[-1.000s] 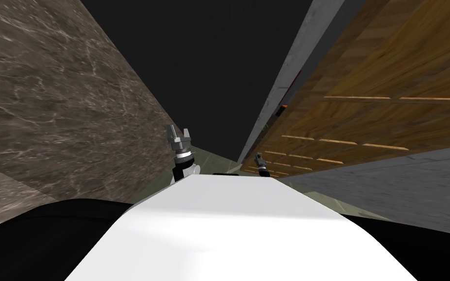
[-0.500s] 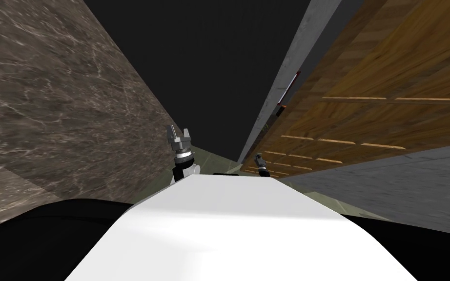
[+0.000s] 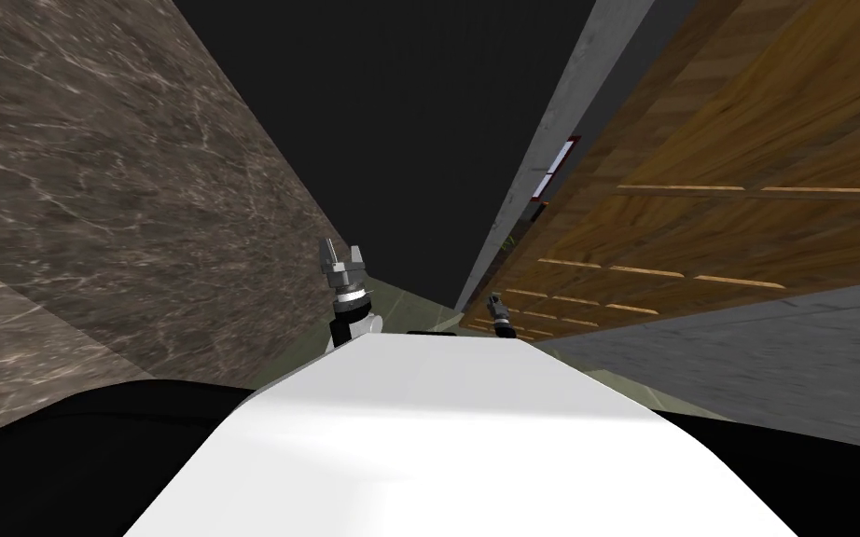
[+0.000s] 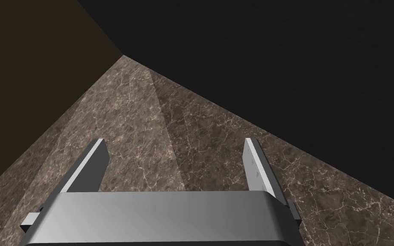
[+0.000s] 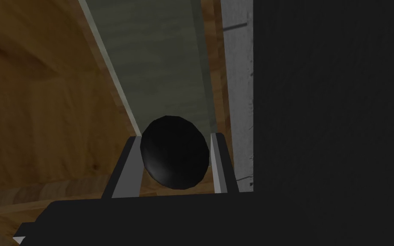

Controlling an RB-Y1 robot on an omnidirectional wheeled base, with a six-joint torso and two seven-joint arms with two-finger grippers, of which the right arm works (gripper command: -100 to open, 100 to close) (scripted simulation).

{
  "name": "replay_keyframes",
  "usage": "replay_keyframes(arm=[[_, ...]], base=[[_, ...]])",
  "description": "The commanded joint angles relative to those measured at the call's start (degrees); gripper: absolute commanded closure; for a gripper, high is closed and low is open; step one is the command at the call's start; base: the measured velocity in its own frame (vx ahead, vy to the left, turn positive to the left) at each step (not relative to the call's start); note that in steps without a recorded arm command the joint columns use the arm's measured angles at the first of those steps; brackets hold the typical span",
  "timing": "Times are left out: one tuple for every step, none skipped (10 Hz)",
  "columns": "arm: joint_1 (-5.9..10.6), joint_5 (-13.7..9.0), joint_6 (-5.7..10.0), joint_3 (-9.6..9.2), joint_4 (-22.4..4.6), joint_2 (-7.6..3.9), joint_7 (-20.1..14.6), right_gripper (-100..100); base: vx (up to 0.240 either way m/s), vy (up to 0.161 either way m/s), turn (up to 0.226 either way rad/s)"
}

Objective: Pull the door open

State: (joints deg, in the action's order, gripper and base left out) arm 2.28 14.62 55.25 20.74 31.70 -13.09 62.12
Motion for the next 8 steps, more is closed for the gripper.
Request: replay_keyframes(arm=[[-0.18,-0.72,0.00,-0.35,0.32,-0.04,-1.68,100],[-0.27,-1.23,-0.03,-0.63,0.45,-0.10,-2.88,100],[-0.36,-1.75,-0.07,-0.92,0.59,-0.15,-4.07,100],[-0.45,-2.26,-0.10,-1.21,0.73,-0.20,-5.27,100],[-0.54,-2.78,-0.13,-1.49,0.87,-0.25,-6.46,100],[-0.63,-3.29,-0.17,-1.78,1.01,-0.31,-7.65,100],[-0.73,-3.89,-0.20,-2.11,1.17,-0.37,-9.07,100],[-0.84,-4.54,-0.25,-2.47,1.34,-0.43,-10.62,100]], base=[[-0.025,-0.006,0.034],[-0.033,-0.013,0.040],[-0.036,-0.012,0.038],[-0.033,-0.010,0.041],[-0.031,-0.012,0.041],[-0.030,-0.016,0.040],[-0.032,-0.016,0.049],[-0.035,-0.017,0.058]])
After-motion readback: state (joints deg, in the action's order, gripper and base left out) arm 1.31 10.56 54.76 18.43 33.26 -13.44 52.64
